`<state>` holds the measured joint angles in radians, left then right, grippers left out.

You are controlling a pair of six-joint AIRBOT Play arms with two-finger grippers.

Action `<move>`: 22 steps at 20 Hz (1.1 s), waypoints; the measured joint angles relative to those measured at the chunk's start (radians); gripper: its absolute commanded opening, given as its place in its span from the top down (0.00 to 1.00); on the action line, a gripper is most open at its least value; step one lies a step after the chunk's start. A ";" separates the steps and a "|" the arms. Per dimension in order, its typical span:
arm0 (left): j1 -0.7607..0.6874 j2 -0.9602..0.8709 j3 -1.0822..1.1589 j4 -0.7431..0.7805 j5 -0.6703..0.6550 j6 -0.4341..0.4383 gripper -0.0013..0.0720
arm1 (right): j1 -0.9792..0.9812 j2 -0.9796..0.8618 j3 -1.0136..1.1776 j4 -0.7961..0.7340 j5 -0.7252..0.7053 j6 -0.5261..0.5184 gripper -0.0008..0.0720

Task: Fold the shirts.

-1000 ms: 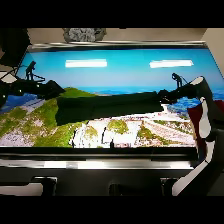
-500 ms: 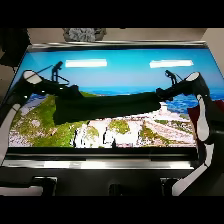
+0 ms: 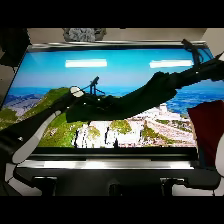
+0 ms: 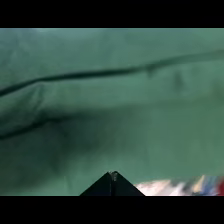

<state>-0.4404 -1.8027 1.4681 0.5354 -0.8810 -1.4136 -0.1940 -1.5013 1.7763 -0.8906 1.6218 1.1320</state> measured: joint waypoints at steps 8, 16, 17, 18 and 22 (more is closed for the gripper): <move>-0.183 -0.145 0.000 -0.402 0.202 0.055 0.94 | 0.000 0.184 0.000 -0.014 0.058 0.072 0.93; 0.095 0.159 0.000 0.040 0.110 0.038 0.94 | 0.204 0.083 0.000 -0.007 -0.154 0.080 0.93; 0.146 0.221 0.000 0.122 0.095 0.021 0.94 | 0.261 0.048 0.000 0.001 -0.198 0.080 0.93; 0.195 0.277 0.000 0.186 0.080 0.013 0.94 | 0.312 0.013 0.000 0.009 -0.240 0.080 0.93; 0.378 0.489 0.000 0.338 0.017 -0.016 0.94 | 0.492 -0.154 0.000 0.079 -0.390 0.085 0.92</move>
<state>-0.0628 -1.3136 1.4677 0.8738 -0.8642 -1.4296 0.2981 -1.6558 1.7760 -0.8116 1.2316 1.2175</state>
